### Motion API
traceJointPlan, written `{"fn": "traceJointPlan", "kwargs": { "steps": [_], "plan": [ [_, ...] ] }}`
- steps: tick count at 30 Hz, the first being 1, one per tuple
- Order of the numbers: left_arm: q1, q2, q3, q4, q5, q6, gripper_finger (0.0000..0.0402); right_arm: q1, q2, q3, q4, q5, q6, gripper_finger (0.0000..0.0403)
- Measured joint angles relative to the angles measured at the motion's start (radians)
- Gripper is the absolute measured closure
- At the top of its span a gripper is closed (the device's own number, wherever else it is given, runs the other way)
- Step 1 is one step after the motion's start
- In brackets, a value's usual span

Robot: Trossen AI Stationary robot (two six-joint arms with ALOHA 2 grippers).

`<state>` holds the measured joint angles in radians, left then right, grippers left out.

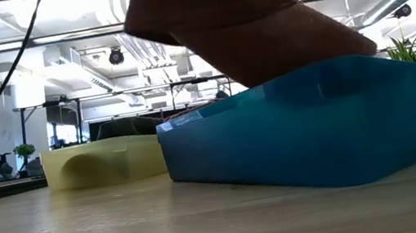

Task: Pick & Place hat
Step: Put the red cap into the blue bin

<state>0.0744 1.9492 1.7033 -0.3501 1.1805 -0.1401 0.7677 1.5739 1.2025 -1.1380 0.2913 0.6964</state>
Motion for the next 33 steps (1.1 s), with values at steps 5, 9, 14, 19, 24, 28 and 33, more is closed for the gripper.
{"fn": "traceJointPlan", "kwargs": {
  "steps": [5, 9, 14, 19, 24, 28, 33],
  "plan": [
    [-0.016, 0.012, 0.0, 0.037, 0.068, -0.069, 0.0401, 0.0, 0.001, -0.014, 0.001, 0.0, 0.0, 0.0225],
    [-0.024, 0.033, 0.004, 0.066, 0.062, -0.064, 0.0401, 0.0, 0.001, -0.026, 0.009, 0.0, 0.003, 0.0225],
    [-0.022, 0.088, 0.017, 0.102, 0.038, -0.075, 0.0401, 0.0, 0.001, -0.028, 0.035, 0.0, 0.004, 0.0225],
    [-0.019, 0.148, 0.056, 0.106, 0.034, -0.075, 0.0401, 0.0, 0.001, -0.028, 0.046, 0.0, 0.004, 0.0225],
    [-0.016, 0.19, 0.084, 0.105, 0.031, -0.076, 0.0401, 0.0, 0.001, -0.028, 0.05, 0.0, 0.008, 0.0225],
    [-0.015, 0.199, 0.102, 0.104, -0.023, -0.068, 0.0401, 0.0, 0.001, -0.028, 0.052, -0.001, 0.008, 0.0225],
    [-0.013, 0.197, 0.104, 0.103, -0.133, -0.076, 0.038, 0.0, 0.001, -0.028, 0.053, 0.0, 0.002, 0.0225]
  ]
}}
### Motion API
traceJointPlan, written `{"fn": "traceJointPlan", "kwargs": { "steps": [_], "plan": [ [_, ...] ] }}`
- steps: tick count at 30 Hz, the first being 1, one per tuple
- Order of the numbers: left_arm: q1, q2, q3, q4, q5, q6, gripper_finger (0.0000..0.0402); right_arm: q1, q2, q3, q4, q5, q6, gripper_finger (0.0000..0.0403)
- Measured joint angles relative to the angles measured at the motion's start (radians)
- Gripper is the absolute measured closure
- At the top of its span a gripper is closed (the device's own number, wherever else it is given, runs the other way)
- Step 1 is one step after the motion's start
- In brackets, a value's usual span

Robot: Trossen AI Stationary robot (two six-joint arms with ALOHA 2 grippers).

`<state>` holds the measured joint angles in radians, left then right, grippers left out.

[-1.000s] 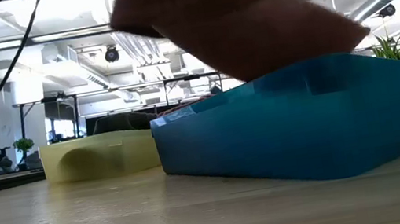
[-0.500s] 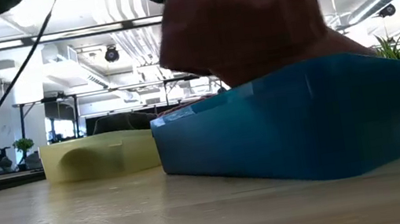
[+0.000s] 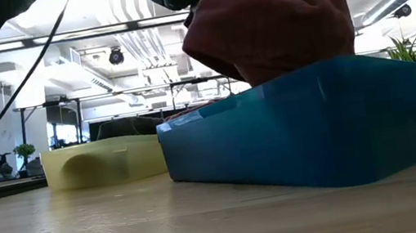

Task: Pick & Place hat
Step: Put the red cap into the blue bin

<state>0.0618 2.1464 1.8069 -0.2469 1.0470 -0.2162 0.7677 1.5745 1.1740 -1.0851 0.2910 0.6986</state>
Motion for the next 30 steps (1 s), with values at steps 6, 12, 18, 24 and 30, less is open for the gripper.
{"fn": "traceJointPlan", "kwargs": {
  "steps": [6, 12, 18, 24, 30],
  "plan": [
    [0.0, -0.002, 0.0, -0.041, -0.03, 0.006, 0.0288, 0.0, 0.0, -0.001, -0.001, 0.0, -0.021, 0.0225],
    [0.012, -0.024, 0.0, -0.04, -0.081, -0.026, 0.0244, 0.0, 0.0, -0.005, -0.005, 0.0, -0.021, 0.0225],
    [0.034, -0.032, 0.003, -0.051, -0.096, 0.01, 0.0243, 0.0, 0.0, -0.006, -0.008, 0.005, -0.059, 0.0225],
    [0.035, -0.032, 0.003, -0.154, -0.203, 0.085, 0.0243, 0.0, 0.0, -0.007, -0.008, 0.026, -0.07, 0.0225],
    [0.033, -0.034, 0.003, -0.31, -0.224, 0.031, 0.0243, 0.0, 0.0, -0.022, -0.006, 0.027, -0.071, 0.0225]
  ]
}}
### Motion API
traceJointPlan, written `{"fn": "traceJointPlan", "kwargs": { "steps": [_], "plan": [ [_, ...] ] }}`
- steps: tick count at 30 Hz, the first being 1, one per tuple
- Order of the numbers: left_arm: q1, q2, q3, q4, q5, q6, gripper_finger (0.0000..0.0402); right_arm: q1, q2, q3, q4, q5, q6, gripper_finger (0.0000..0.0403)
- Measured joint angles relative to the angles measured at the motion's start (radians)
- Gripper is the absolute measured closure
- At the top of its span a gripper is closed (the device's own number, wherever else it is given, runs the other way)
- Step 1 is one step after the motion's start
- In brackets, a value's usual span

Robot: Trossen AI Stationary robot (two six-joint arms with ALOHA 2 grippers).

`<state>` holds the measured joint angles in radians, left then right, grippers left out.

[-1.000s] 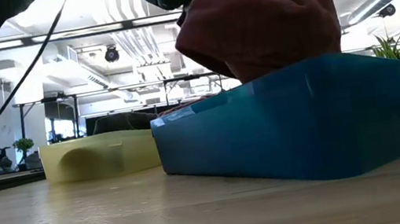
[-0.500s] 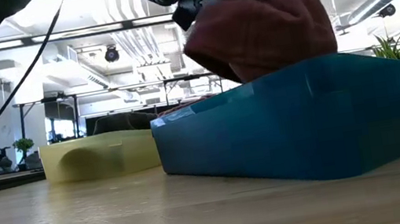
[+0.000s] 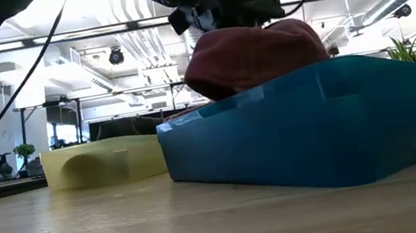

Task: Pick & Place hat
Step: Put the red cap into the blue bin

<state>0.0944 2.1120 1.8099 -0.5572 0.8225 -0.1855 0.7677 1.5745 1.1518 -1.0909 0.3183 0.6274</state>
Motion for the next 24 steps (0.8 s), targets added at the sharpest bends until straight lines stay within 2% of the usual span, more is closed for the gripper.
{"fn": "traceJointPlan", "kwargs": {
  "steps": [6, 10, 18, 24],
  "plan": [
    [-0.004, -0.007, 0.0, -0.004, -0.014, -0.073, 0.0224, 0.0, -0.002, -0.014, 0.004, 0.022, -0.003, 0.0225],
    [0.016, -0.031, 0.0, -0.065, -0.02, -0.113, 0.0217, 0.0, -0.003, -0.02, 0.005, 0.022, -0.002, 0.0225],
    [0.08, -0.091, 0.001, -0.318, -0.053, -0.094, 0.0217, 0.0, -0.01, -0.035, 0.006, 0.023, -0.002, 0.0225],
    [0.053, -0.14, 0.001, -0.594, -0.062, -0.057, 0.0218, 0.0, -0.016, -0.042, 0.005, 0.023, 0.004, 0.0225]
  ]
}}
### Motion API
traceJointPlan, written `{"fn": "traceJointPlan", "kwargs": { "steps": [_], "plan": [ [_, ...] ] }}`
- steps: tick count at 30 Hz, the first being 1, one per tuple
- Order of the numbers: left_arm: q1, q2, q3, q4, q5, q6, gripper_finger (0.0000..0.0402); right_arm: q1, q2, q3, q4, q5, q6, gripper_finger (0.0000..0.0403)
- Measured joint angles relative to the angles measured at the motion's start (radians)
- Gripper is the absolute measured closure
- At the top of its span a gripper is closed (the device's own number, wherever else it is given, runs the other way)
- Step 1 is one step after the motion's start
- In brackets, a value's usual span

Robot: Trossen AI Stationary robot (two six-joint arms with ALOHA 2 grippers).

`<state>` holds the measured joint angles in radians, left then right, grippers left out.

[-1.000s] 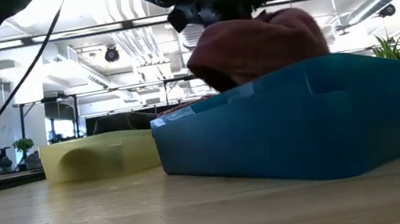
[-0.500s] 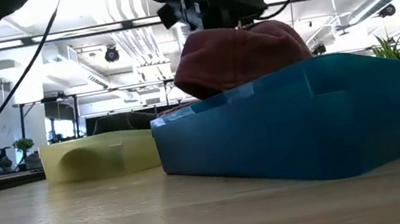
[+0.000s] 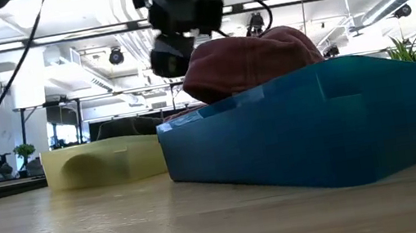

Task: Pick & Place hat
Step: Put the red cap into the blue bin

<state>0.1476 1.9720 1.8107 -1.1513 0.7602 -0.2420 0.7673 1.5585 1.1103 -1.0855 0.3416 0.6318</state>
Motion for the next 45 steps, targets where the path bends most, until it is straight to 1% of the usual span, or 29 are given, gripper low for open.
{"fn": "traceJointPlan", "kwargs": {
  "steps": [3, 6, 8, 10, 12, 15, 18, 21, 24, 28, 31, 34, 37, 39, 42, 44, 45],
  "plan": [
    [-0.072, -0.01, -0.011, -0.042, -0.002, 0.003, 0.0218, 0.0, 0.0, -0.004, 0.0, 0.002, 0.0, 0.0225],
    [-0.156, -0.013, -0.032, -0.007, -0.018, 0.004, 0.0218, 0.0, 0.0, -0.008, 0.0, 0.007, 0.0, 0.0225],
    [-0.207, -0.008, -0.058, 0.057, -0.08, 0.004, 0.0218, 0.0, 0.0, -0.008, 0.001, 0.023, 0.0, 0.0225],
    [-0.243, -0.004, -0.083, 0.124, -0.165, -0.012, 0.0218, -0.003, 0.0, -0.008, 0.002, 0.027, 0.0, 0.0225],
    [-0.26, -0.004, -0.115, 0.204, -0.226, -0.051, 0.0218, -0.003, 0.0, -0.008, 0.002, 0.028, 0.0, 0.0225],
    [-0.256, -0.004, -0.156, 0.319, -0.253, -0.126, 0.0218, -0.003, 0.0, -0.008, 0.004, 0.028, 0.001, 0.0225],
    [-0.248, -0.004, -0.207, 0.416, -0.28, -0.164, 0.0218, -0.003, 0.0, -0.008, 0.007, 0.027, 0.001, 0.0225],
    [-0.241, -0.004, -0.251, 0.453, -0.371, -0.188, 0.0218, -0.003, 0.0, -0.008, 0.01, 0.025, 0.004, 0.0225],
    [-0.23, -0.004, -0.281, 0.451, -0.482, -0.222, 0.0218, -0.003, 0.0, -0.008, 0.013, 0.025, 0.005, 0.0225],
    [-0.215, -0.004, -0.297, 0.449, -0.554, -0.231, 0.0218, -0.003, 0.0, -0.008, 0.016, 0.025, 0.008, 0.0225],
    [-0.213, -0.004, -0.31, 0.452, -0.636, -0.23, 0.0218, -0.002, 0.0, -0.008, 0.017, 0.025, 0.015, 0.0225],
    [-0.212, -0.004, -0.312, 0.437, -0.654, -0.23, 0.0218, -0.002, 0.0, -0.008, 0.019, 0.024, 0.028, 0.0225],
    [-0.212, -0.013, -0.296, 0.375, -0.658, -0.232, 0.0218, -0.01, -0.003, 0.001, 0.028, 0.03, 0.054, 0.0225],
    [-0.218, -0.035, -0.29, 0.353, -0.67, -0.245, 0.0218, -0.029, -0.019, -0.001, 0.031, 0.052, 0.083, 0.0225],
    [-0.233, -0.094, -0.286, 0.344, -0.72, -0.265, 0.0218, -0.081, -0.067, -0.01, 0.036, 0.125, 0.11, 0.0226],
    [-0.246, -0.142, -0.289, 0.336, -0.786, -0.276, 0.0218, -0.129, -0.117, -0.023, 0.066, 0.181, 0.11, 0.0229],
    [-0.253, -0.164, -0.293, 0.336, -0.835, -0.285, 0.0218, -0.16, -0.145, -0.031, 0.099, 0.196, 0.098, 0.0231]
  ]
}}
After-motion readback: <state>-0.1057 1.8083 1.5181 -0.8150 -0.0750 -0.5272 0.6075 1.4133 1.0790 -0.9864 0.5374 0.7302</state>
